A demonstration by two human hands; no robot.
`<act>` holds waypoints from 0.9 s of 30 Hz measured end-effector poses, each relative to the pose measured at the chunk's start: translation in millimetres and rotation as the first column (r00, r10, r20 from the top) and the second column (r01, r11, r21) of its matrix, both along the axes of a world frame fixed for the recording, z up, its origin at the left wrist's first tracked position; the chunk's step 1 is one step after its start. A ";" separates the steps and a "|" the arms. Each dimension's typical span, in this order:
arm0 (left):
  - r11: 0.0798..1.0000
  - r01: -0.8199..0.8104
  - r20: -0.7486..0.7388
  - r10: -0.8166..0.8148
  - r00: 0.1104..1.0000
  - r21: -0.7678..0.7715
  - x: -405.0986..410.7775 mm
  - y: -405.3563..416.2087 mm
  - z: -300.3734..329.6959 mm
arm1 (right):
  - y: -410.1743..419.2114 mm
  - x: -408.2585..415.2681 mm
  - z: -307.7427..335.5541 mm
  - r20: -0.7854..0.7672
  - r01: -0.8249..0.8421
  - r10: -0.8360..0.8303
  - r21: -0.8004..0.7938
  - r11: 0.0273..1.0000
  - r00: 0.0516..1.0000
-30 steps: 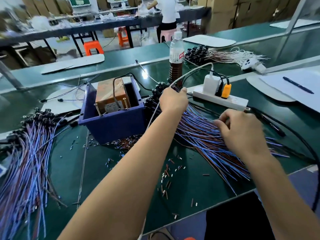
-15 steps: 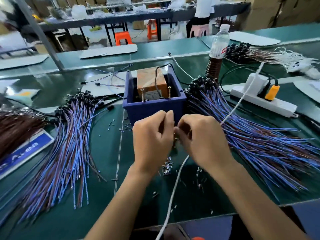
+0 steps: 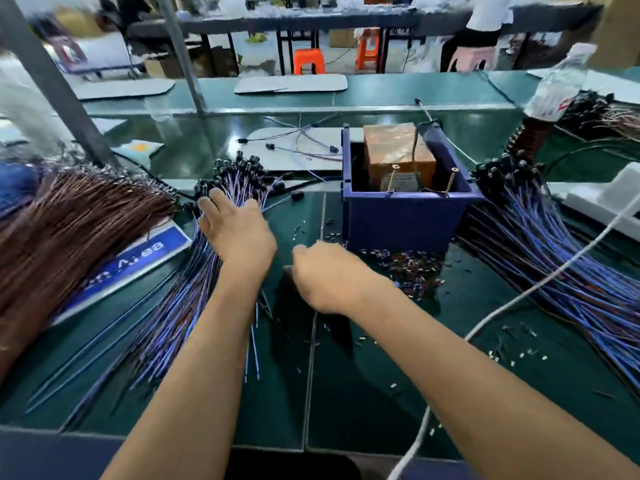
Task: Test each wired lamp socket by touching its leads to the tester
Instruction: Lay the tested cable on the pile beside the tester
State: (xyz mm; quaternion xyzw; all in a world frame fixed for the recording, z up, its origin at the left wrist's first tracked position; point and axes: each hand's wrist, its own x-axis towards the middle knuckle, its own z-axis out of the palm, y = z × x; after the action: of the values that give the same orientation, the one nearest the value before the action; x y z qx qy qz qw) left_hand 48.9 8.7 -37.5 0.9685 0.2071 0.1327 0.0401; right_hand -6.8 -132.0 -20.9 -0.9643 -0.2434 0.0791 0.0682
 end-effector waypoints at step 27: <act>-0.511 0.696 0.483 0.501 0.718 -0.505 -28.1 -58.2 96.8 | -14.5 -25.1 -9.8 -0.298 0.252 0.085 0.904 0.344 0.951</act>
State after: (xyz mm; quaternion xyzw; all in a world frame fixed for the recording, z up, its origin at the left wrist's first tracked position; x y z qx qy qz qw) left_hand 20.7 -49.5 59.3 0.2879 0.0379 0.2009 0.9356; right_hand -31.9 -146.6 -30.7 -0.7396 -0.1813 0.0642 0.6450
